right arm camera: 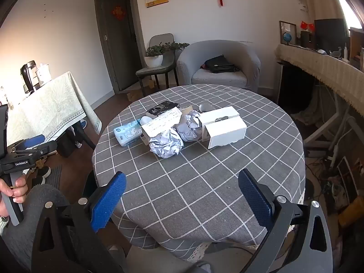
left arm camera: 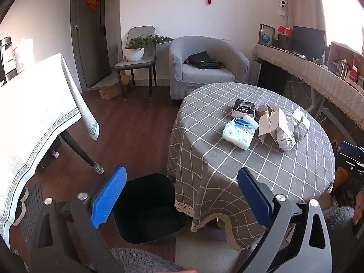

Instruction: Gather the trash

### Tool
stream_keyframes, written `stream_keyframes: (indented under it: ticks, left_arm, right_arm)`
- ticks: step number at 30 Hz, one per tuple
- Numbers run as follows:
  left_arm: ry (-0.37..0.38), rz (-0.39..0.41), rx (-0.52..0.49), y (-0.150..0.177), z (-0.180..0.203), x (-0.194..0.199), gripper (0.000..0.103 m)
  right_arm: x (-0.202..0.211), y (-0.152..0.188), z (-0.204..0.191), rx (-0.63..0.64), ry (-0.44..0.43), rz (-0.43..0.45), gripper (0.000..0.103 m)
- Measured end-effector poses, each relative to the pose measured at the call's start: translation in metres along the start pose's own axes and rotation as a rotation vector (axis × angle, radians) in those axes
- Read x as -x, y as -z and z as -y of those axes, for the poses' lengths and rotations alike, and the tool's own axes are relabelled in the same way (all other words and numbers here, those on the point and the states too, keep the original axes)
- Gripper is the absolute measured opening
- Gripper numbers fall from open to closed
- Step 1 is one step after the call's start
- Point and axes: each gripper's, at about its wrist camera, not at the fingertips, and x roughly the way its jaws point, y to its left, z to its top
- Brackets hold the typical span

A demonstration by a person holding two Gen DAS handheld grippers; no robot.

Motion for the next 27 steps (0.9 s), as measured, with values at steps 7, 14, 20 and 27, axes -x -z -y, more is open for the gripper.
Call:
stream_keyframes:
  ticks: [7,14,20,27]
  left_arm:
    - [0.008,0.002,0.005,0.0032,-0.0019,-0.0062,0.100]
    - [0.003,-0.004,0.007,0.0061,0.0000,-0.0057,0.100]
    - [0.005,-0.005,0.006,0.0060,0.0007,-0.0036,0.100]
    - [0.004,-0.006,0.008,0.0058,0.0013,-0.0037,0.100]
  right_arm:
    - [-0.0001,-0.0002,-0.0003,0.000,0.002,0.000,0.100]
    - [-0.0018,-0.0010,-0.0012,-0.007,0.001,0.001,0.100]
    - [0.0004,0.0000,0.0010,-0.005,0.000,-0.001,0.100]
    - [-0.0043,0.0027,0.0008,-0.004,0.000,-0.003,0.100]
